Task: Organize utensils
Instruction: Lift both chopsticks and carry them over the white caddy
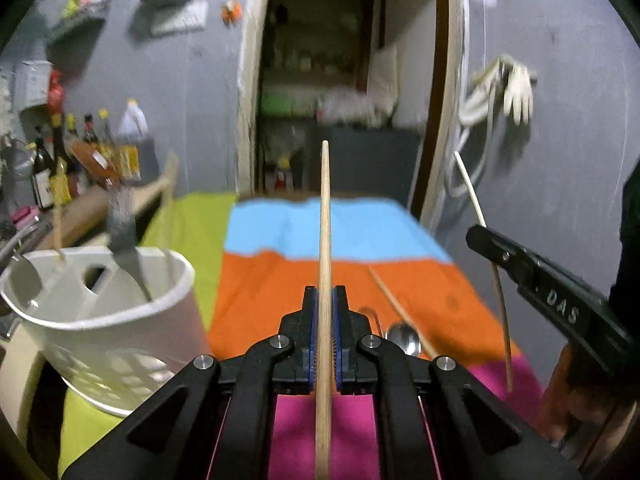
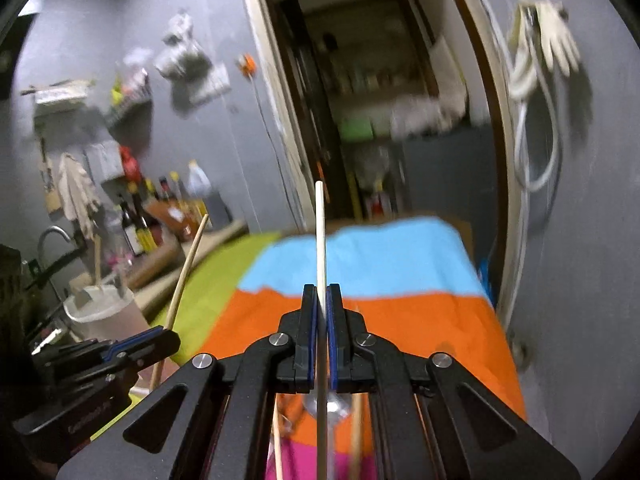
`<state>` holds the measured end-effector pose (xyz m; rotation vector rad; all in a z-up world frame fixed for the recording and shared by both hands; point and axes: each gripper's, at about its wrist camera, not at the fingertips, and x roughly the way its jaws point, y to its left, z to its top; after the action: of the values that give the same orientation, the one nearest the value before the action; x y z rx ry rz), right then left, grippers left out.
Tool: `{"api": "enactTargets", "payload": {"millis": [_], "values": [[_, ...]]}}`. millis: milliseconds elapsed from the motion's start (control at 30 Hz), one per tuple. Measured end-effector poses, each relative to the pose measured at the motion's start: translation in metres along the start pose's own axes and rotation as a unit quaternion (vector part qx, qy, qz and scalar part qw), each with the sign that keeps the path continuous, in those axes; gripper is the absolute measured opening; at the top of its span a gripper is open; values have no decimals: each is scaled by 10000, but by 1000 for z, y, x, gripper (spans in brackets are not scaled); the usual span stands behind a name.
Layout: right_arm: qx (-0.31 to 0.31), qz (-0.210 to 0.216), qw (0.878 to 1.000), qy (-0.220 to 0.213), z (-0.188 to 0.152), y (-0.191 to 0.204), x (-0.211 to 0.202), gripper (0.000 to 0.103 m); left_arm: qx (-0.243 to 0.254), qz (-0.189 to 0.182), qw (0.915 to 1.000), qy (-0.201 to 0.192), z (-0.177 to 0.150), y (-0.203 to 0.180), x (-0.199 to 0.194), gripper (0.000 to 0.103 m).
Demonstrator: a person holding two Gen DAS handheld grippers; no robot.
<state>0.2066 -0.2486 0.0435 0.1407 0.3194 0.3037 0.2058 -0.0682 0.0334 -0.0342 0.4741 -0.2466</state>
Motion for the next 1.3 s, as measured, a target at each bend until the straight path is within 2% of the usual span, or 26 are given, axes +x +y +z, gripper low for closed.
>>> {"api": "enactTargets", "payload": {"millis": [100,233,367,467,533,767,933,1067,1300], "values": [[-207,62,9986,-478,9,20,-10,3,-58,25,9989,-460,10,5,-14,5],[-336,270,9935,-1057,21,46,-17,3,-237,26,9933,-1129,22,20,-37,5],[-306,592,9882,-1379,33,73,-15,3,-390,45,9857,-1639,36,44,-60,5],[-267,841,9843,-1529,41,92,-9,3,-478,68,9810,-1878,48,68,-77,5],[-236,984,9817,-1614,44,104,-3,3,-523,210,9778,-2017,55,86,-86,5],[68,1478,9731,-1764,53,134,20,3,-722,574,9709,-2210,64,142,-104,5],[147,1769,9685,-1748,49,156,35,3,-1076,731,9689,-2103,61,178,-100,5],[165,1738,9693,-1730,43,163,46,3,-1332,838,9647,-2113,58,199,-95,5],[120,1547,9745,-1620,33,166,66,3,-1420,1059,9571,-2291,56,213,-87,5]]}}
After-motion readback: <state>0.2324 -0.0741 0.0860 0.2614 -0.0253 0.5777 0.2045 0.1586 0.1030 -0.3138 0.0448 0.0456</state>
